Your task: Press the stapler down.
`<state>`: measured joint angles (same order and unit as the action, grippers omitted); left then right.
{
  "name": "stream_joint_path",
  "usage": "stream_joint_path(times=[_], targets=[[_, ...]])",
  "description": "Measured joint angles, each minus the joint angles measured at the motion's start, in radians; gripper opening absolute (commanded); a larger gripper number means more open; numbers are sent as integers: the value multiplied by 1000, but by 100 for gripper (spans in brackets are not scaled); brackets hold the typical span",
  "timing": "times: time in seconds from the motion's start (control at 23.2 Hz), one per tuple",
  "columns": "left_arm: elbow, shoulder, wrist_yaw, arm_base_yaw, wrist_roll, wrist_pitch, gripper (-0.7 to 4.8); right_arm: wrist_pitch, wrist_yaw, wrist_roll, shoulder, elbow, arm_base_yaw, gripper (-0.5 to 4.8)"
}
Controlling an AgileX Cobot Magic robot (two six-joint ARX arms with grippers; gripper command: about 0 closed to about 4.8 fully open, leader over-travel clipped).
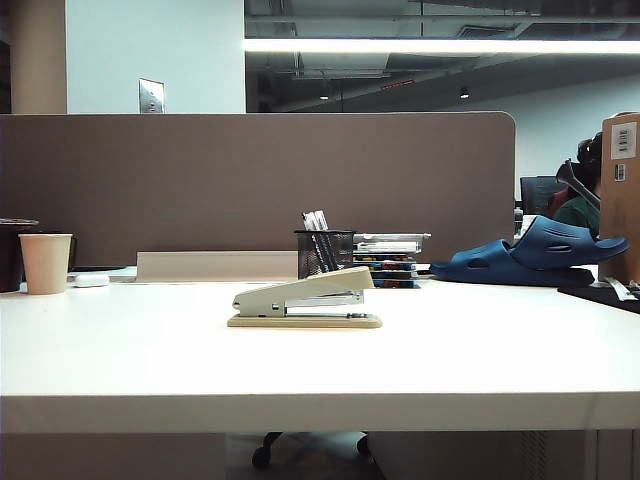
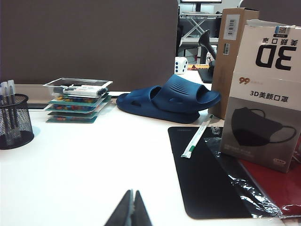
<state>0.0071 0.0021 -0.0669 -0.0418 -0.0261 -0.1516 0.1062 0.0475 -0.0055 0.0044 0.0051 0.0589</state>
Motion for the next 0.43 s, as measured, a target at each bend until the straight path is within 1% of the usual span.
stream_joint_path(times=[0.26, 0.43], targets=[[0, 0, 0, 0, 0, 36, -5, -49, 0, 0, 0, 0, 0, -9], [0, 0, 0, 0, 0, 36, -5, -71, 0, 0, 0, 0, 0, -9]])
